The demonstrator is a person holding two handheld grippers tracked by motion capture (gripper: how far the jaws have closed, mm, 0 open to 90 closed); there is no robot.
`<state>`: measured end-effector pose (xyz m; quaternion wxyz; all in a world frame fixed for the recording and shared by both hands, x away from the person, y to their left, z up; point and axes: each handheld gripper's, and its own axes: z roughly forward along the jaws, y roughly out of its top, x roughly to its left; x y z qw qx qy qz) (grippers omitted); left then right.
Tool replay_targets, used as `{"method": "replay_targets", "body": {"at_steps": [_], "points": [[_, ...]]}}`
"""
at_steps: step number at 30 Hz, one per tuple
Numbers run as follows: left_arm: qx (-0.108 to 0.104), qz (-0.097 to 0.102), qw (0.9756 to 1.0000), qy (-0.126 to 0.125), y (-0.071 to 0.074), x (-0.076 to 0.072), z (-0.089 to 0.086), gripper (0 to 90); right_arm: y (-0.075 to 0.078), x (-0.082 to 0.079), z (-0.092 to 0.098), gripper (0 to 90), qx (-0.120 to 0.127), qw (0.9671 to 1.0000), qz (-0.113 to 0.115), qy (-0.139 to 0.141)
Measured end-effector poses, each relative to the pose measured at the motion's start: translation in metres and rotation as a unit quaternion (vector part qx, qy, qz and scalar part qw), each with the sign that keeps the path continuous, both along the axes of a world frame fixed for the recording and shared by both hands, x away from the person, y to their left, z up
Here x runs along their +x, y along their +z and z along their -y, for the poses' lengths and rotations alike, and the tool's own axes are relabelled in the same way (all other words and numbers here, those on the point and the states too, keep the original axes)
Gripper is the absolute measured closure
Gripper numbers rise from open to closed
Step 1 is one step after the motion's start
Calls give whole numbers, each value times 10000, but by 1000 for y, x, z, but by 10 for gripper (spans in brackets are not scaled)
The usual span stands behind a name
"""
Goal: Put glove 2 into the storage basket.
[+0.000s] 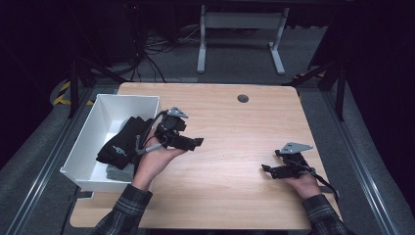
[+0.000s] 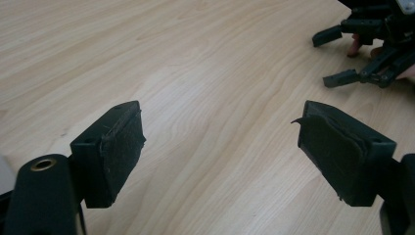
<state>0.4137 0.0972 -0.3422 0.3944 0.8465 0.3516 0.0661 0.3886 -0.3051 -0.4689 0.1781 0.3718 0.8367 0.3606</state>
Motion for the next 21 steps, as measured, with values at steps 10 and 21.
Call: {"method": "replay_targets", "body": {"at_steps": [10,21], "points": [[48,39,9996,-286,-32,-9,28,175,0,0,0,160,1,10000,-3,15],[99,195,9989,-415,-63,-15,40,165,0,0,0,160,1,10000,-3,13]]}}
